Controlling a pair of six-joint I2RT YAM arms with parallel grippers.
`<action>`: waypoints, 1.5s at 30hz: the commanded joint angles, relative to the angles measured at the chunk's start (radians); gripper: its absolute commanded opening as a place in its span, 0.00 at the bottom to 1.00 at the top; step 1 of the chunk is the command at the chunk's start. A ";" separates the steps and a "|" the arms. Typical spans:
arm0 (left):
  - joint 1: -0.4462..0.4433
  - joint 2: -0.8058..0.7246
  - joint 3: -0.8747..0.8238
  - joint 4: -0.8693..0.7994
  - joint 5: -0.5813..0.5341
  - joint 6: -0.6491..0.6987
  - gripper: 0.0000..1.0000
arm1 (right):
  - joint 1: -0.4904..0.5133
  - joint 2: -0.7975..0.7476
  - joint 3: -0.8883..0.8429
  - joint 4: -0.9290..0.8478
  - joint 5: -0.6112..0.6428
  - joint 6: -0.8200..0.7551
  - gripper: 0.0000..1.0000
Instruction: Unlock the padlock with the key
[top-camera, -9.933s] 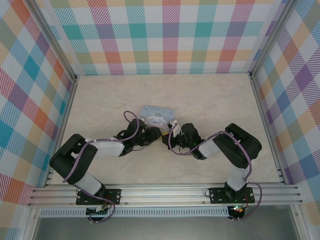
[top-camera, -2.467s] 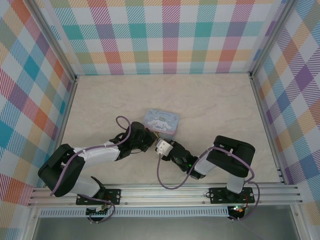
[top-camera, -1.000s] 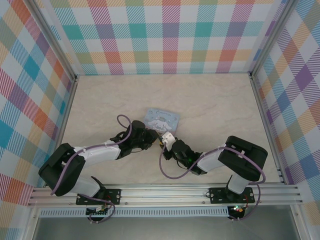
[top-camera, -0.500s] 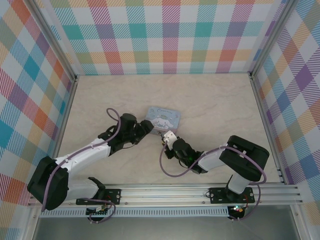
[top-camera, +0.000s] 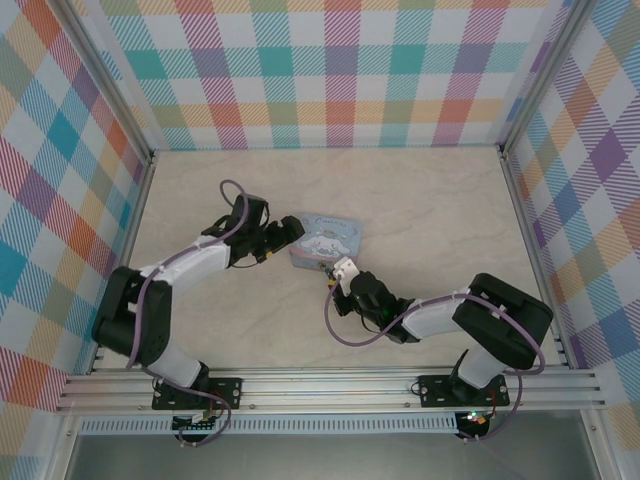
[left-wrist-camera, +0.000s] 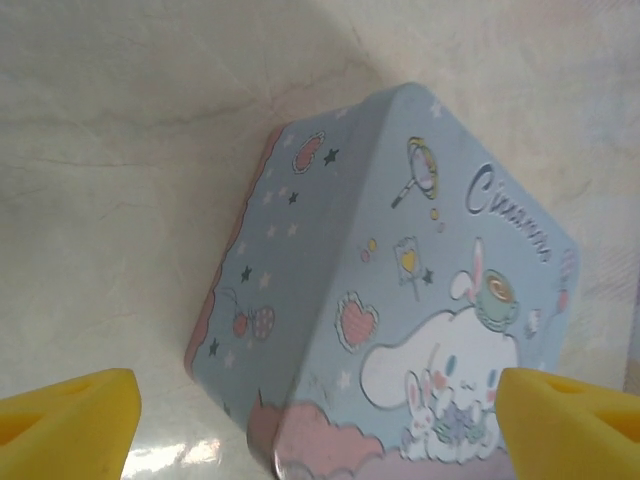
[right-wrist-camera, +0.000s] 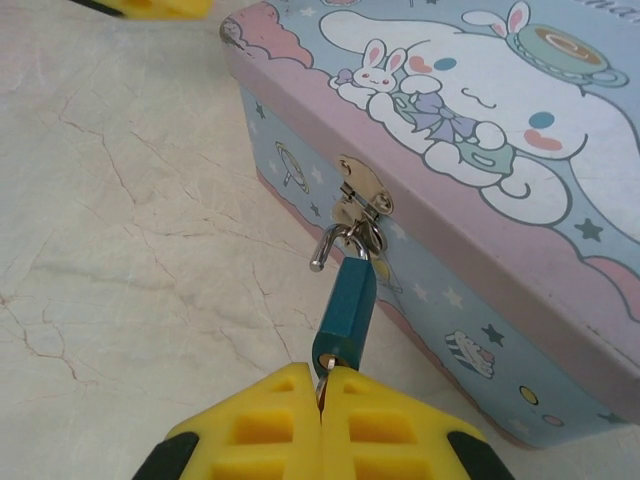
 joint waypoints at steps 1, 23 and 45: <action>0.008 0.068 0.065 -0.026 0.046 0.080 0.86 | -0.016 -0.023 0.022 -0.051 -0.036 0.053 0.00; 0.008 0.024 -0.197 0.034 -0.069 0.034 0.67 | -0.170 -0.120 -0.035 -0.113 -0.303 0.322 0.00; -0.077 -0.136 -0.370 0.085 -0.094 -0.103 0.67 | -0.371 -0.023 -0.004 -0.245 -0.619 0.472 0.00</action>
